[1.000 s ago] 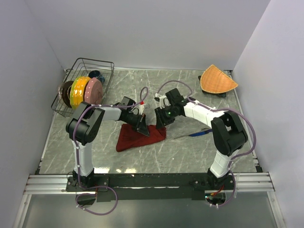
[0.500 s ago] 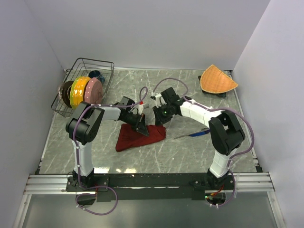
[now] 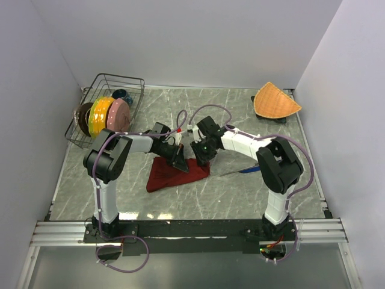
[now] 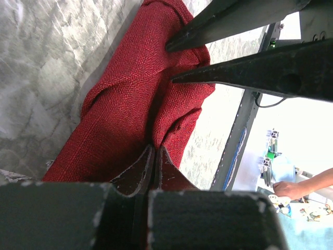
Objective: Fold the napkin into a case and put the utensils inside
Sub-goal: Insert the top corner of the smaller rectangle folded napkin into the folded napkin.
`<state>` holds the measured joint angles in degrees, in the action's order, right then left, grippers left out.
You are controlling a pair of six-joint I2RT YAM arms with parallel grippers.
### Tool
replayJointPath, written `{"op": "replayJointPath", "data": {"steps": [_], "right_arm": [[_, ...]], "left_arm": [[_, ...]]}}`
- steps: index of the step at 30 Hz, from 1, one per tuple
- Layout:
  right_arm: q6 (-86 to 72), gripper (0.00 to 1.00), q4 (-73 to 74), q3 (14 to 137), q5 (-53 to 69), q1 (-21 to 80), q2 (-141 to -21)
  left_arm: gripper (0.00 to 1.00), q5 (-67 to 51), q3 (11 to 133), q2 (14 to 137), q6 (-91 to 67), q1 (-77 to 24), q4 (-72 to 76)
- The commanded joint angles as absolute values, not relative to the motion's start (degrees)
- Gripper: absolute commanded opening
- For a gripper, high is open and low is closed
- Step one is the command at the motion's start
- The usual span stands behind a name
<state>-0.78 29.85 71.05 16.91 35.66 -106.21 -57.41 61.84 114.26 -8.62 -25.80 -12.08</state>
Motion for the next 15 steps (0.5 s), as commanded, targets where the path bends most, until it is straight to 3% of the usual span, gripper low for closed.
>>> {"op": "replayJointPath", "data": {"steps": [1,6,10,15], "right_arm": [[-0.4,0.32,30.7,73.5,14.2,36.5,-107.6],[-0.5,0.24,30.8,73.6,12.8,36.6,-108.1],[-0.5,0.00,31.5,74.1,11.7,36.5,-107.3],[-0.5,0.00,30.7,73.6,14.0,34.9,-103.2]], "left_arm": [[0.01,-59.0,63.1,114.9,-7.3,-25.7,-12.8],[0.01,-58.9,63.0,115.0,-7.6,-25.7,-12.7],[0.01,-58.7,63.0,114.9,-7.6,-25.6,-12.9],[0.01,-58.7,62.9,113.9,-8.7,-25.6,-12.8]]}}
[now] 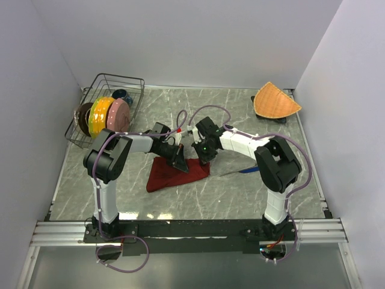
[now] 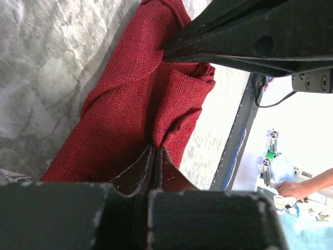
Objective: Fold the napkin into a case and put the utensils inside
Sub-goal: Insert the top corner of the smaller rectangle folded napkin into the folded napkin.
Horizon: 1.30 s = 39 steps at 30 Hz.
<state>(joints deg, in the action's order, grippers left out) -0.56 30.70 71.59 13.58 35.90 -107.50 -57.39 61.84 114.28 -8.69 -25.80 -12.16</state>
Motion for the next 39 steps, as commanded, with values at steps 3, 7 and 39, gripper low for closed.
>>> {"op": "replayJointPath", "data": {"steps": [3,7,39], "right_arm": [[-0.5,0.00,30.1,72.6,14.6,34.7,-101.1],[-0.5,0.00,30.1,72.7,15.9,34.7,-99.8],[2.4,0.00,28.9,72.0,14.9,35.1,-100.2]], "left_arm": [[0.01,-58.4,62.8,113.8,-9.1,-25.6,-13.2],[0.01,-57.8,62.8,114.3,-9.1,-25.5,-13.6],[0.01,-53.1,71.7,121.3,-12.7,-24.3,-20.0]]}}
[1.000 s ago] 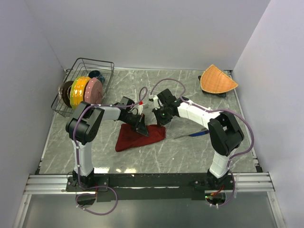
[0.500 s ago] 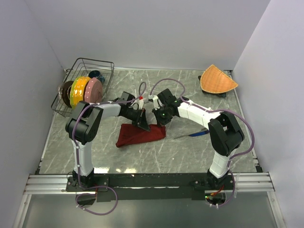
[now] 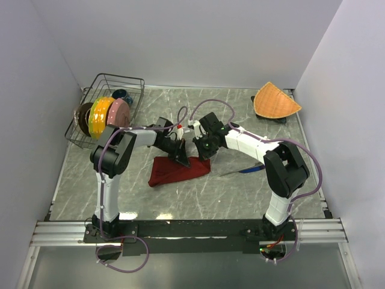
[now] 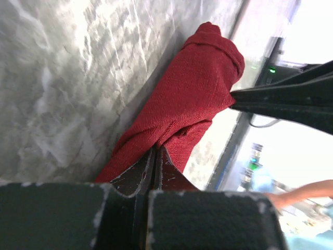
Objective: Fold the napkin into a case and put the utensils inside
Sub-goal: Insert the top corner of the smaller rectangle folded napkin into the folded napkin.
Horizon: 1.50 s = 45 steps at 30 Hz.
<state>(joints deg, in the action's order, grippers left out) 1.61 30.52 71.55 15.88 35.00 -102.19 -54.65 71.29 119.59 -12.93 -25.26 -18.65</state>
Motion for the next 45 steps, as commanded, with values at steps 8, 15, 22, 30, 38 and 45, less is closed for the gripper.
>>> {"op": "replayJointPath", "data": {"steps": [8,15,22,30,38,45], "right_arm": [[3.0,0.00,28.8,71.9,16.9,35.1,-99.0],[3.1,0.00,28.7,70.8,17.9,36.1,-99.9],[3.1,0.00,28.2,70.9,17.2,36.1,-101.6],[2.5,0.00,28.0,72.3,15.6,36.0,-102.2],[2.5,0.00,28.5,73.5,15.1,35.8,-100.7],[2.1,0.00,28.0,72.2,16.3,36.4,-101.2]], "left_arm": [[0.01,-52.7,72.5,122.3,-14.4,-23.6,-20.2],[0.01,-54.7,75.7,119.2,-18.5,-23.9,-19.2],[0.01,-56.9,76.7,117.1,-20.7,-25.0,-17.4],[0.01,-54.9,76.7,122.9,-17.1,-24.4,-17.5],[0.01,-53.2,76.3,127.0,-14.4,-22.5,-20.7],[0.01,-56.2,77.6,123.4,-17.9,-22.8,-20.6]]}}
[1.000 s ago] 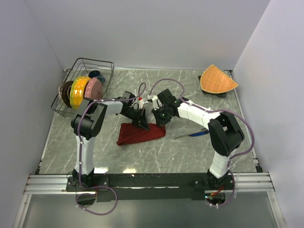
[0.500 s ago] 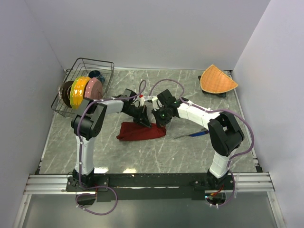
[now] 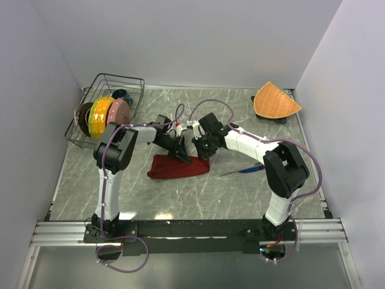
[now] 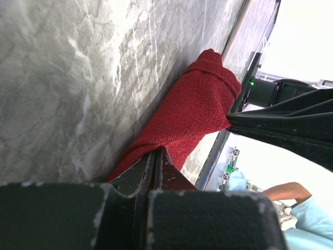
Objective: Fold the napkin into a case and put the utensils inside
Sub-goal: Insert the top corner of the smaller rectangle folded napkin into the folded napkin.
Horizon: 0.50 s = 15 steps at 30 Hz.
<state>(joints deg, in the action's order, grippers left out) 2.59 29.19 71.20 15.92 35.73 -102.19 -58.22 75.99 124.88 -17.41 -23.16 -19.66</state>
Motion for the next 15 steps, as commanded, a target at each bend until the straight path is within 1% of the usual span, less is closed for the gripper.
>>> {"op": "replayJointPath", "data": {"steps": [1,7,10,15], "right_arm": [[2.0,0.00,27.8,71.5,16.3,36.4,-101.2],[2.0,0.00,26.8,69.8,15.6,36.8,-102.7],[2.4,0.00,26.7,70.7,15.3,36.8,-103.2],[3.0,0.00,27.1,72.1,14.2,36.9,-102.9]], "left_arm": [[0.01,-57.1,78.2,122.9,-18.5,-22.9,-20.1],[0.01,-59.8,80.2,119.6,-24.5,-24.3,-15.9],[0.01,-60.3,80.4,120.2,-24.7,-24.7,-15.4],[0.01,-57.9,79.7,123.3,-23.4,-24.6,-14.7]]}}
